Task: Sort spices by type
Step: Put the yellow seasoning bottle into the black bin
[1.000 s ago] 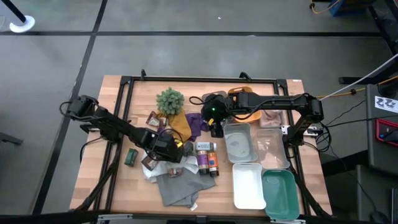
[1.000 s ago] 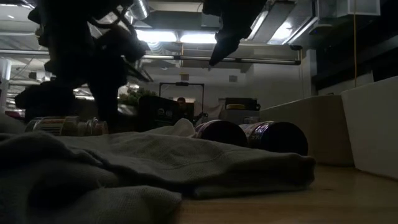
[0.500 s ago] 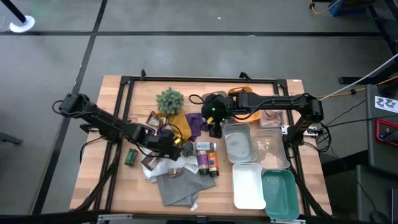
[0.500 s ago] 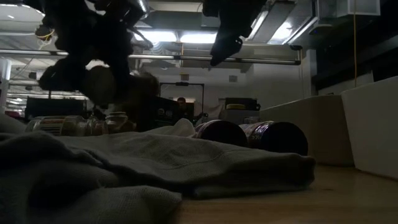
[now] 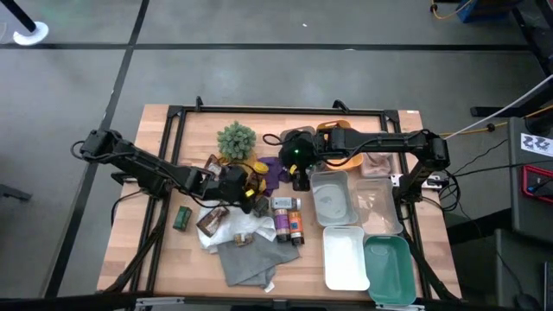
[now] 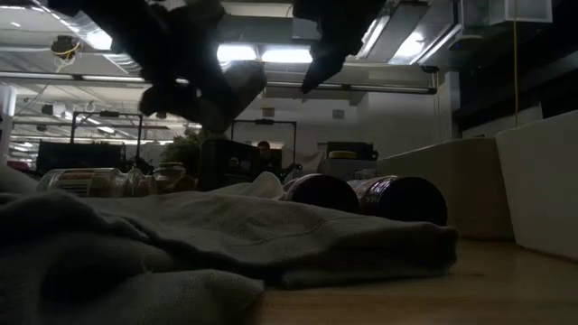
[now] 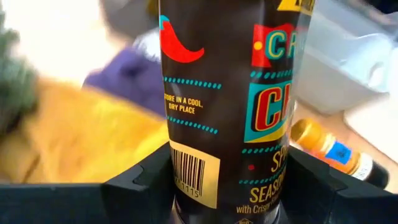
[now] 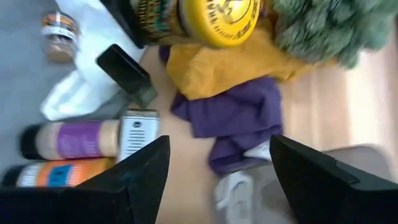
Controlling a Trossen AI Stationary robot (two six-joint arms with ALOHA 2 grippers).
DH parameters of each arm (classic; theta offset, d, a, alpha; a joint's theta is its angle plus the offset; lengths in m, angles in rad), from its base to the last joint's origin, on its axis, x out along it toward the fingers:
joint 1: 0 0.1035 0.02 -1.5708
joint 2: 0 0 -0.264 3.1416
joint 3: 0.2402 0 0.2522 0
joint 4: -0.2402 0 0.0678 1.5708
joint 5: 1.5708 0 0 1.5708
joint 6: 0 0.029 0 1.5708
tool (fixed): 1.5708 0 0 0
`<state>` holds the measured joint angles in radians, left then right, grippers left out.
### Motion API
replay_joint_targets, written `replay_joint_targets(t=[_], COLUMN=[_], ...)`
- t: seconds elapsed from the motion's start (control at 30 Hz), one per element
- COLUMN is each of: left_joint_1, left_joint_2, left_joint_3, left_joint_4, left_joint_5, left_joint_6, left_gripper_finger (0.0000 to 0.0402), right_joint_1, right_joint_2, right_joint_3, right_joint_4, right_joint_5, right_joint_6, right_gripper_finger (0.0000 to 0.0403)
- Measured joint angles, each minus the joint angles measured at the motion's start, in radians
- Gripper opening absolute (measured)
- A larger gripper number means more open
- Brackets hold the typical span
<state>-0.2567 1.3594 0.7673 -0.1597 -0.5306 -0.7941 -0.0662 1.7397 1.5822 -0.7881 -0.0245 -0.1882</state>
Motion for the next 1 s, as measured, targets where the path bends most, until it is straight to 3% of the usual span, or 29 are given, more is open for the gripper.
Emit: replay_joint_targets(t=[0.17,0.27,0.5,1.0], left_joint_1=[0.004,0.002,0.001,0.001], left_joint_2=[0.005,0.006,0.006,0.006], left_joint_3=[0.001,0.001,0.001,0.001], left_joint_4=[0.103,0.101,0.098,0.121], left_joint_5=[0.006,0.022,0.052,0.096], left_joint_6=[0.194,0.248,0.301,0.349], left_gripper_finger=[0.0213,0.0213,0.0213,0.0214], right_joint_1=[0.0,0.0,0.001,0.001], right_joint_2=[0.0,0.0,0.0,0.028], right_joint_3=[0.0,0.0,0.0,0.0], right_joint_4=[0.074,0.115,0.154,0.278], right_joint_5=[0.023,-0.027,-0.189,-0.309], right_joint_6=[-0.142,-0.214,-0.313,-0.316], right_gripper_finger=[0.0276,0.0276,0.0276,0.0276])
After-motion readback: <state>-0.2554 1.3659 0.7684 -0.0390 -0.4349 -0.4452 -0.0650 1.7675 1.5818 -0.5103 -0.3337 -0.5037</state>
